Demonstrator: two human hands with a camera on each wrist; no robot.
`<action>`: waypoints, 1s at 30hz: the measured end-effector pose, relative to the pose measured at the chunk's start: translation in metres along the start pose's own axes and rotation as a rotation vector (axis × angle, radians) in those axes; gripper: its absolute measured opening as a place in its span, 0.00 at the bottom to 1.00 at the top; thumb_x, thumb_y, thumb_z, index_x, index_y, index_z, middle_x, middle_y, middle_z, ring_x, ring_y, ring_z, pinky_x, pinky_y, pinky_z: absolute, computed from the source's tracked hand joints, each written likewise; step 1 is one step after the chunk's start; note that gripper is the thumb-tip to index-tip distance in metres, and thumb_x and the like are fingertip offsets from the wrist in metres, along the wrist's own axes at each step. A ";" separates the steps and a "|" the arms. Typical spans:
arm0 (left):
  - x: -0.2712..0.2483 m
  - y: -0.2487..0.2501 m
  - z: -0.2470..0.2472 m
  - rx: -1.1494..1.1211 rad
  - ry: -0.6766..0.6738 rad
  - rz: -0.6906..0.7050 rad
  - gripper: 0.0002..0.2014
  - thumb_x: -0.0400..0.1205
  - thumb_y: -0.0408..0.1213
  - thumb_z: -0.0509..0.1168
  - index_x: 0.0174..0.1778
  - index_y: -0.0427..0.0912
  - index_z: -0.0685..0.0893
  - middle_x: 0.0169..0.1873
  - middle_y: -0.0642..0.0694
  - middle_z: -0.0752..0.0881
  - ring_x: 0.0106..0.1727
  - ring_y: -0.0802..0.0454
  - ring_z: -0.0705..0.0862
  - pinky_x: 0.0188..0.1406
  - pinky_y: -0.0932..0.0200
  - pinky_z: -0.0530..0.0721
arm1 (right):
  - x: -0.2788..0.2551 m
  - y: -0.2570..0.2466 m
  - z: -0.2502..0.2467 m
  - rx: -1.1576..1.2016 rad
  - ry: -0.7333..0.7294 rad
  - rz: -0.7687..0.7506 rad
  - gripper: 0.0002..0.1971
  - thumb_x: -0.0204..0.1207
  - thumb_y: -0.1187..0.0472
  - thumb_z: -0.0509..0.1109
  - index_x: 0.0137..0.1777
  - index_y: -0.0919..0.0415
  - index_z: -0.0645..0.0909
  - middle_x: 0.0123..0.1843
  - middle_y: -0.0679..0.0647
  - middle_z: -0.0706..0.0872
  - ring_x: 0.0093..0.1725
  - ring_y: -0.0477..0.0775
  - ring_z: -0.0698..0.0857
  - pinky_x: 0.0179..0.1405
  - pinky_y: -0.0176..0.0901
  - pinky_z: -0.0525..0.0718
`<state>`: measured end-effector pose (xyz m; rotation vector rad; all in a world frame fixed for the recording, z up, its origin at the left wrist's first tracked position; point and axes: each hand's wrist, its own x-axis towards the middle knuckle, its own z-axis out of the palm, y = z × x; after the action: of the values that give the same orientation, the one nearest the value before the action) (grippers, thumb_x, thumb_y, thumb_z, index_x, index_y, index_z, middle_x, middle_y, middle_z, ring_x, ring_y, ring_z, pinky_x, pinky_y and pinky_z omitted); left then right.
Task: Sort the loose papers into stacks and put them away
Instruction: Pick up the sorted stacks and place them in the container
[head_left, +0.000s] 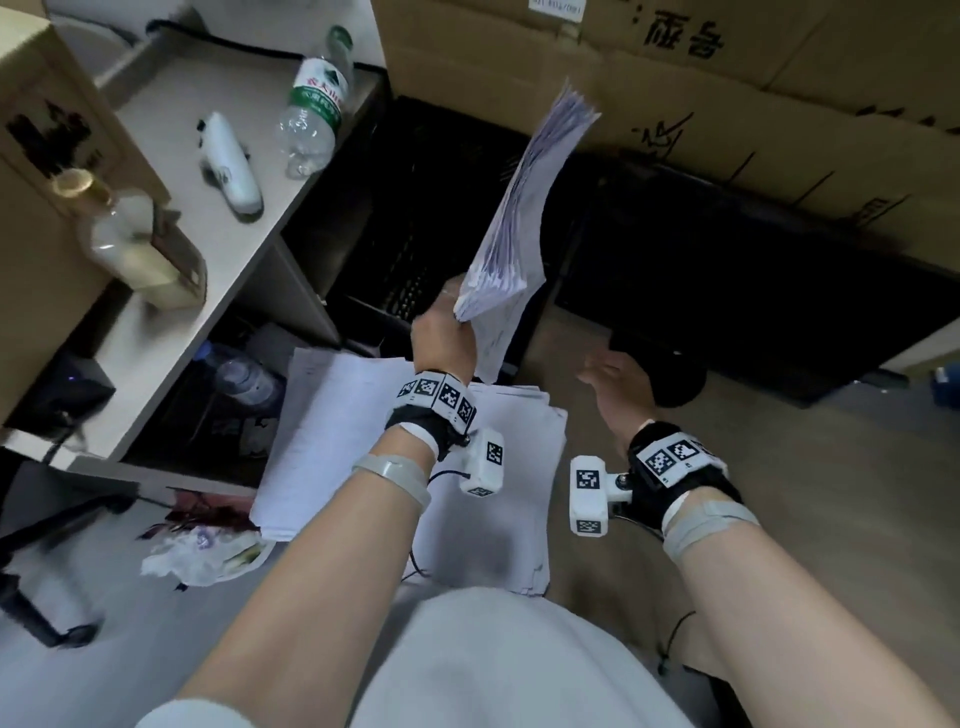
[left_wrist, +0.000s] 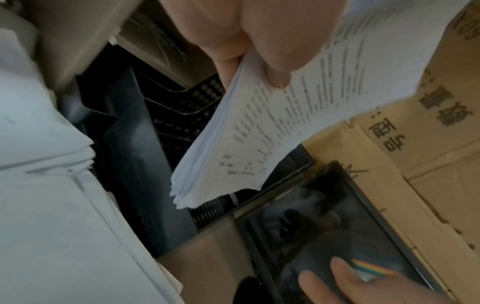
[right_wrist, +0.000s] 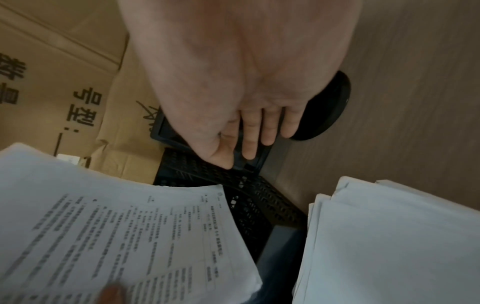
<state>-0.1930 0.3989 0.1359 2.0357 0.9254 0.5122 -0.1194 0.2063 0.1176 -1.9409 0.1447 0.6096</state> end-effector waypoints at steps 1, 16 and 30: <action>0.003 0.005 0.006 0.002 0.017 0.025 0.17 0.83 0.22 0.55 0.61 0.33 0.85 0.49 0.32 0.89 0.52 0.30 0.86 0.42 0.65 0.67 | 0.001 0.003 -0.004 -0.015 0.005 0.011 0.15 0.81 0.69 0.68 0.67 0.68 0.79 0.68 0.55 0.85 0.60 0.48 0.81 0.54 0.38 0.73; 0.012 -0.030 0.079 -0.453 -0.276 -0.218 0.37 0.81 0.32 0.73 0.82 0.34 0.62 0.67 0.50 0.80 0.63 0.69 0.82 0.65 0.63 0.82 | 0.004 0.054 -0.020 -0.049 0.014 0.122 0.13 0.79 0.63 0.73 0.62 0.61 0.83 0.61 0.55 0.86 0.55 0.50 0.82 0.41 0.36 0.76; -0.084 -0.188 0.030 -0.069 -0.349 -0.823 0.44 0.71 0.48 0.72 0.82 0.38 0.63 0.75 0.37 0.76 0.72 0.38 0.78 0.72 0.46 0.76 | -0.018 0.151 0.061 -0.280 -0.110 0.567 0.44 0.76 0.52 0.77 0.83 0.72 0.58 0.79 0.65 0.71 0.73 0.67 0.76 0.58 0.51 0.76</action>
<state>-0.3087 0.3928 -0.0364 1.4339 1.3713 -0.2482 -0.2116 0.1902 -0.0165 -2.1336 0.5794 1.1571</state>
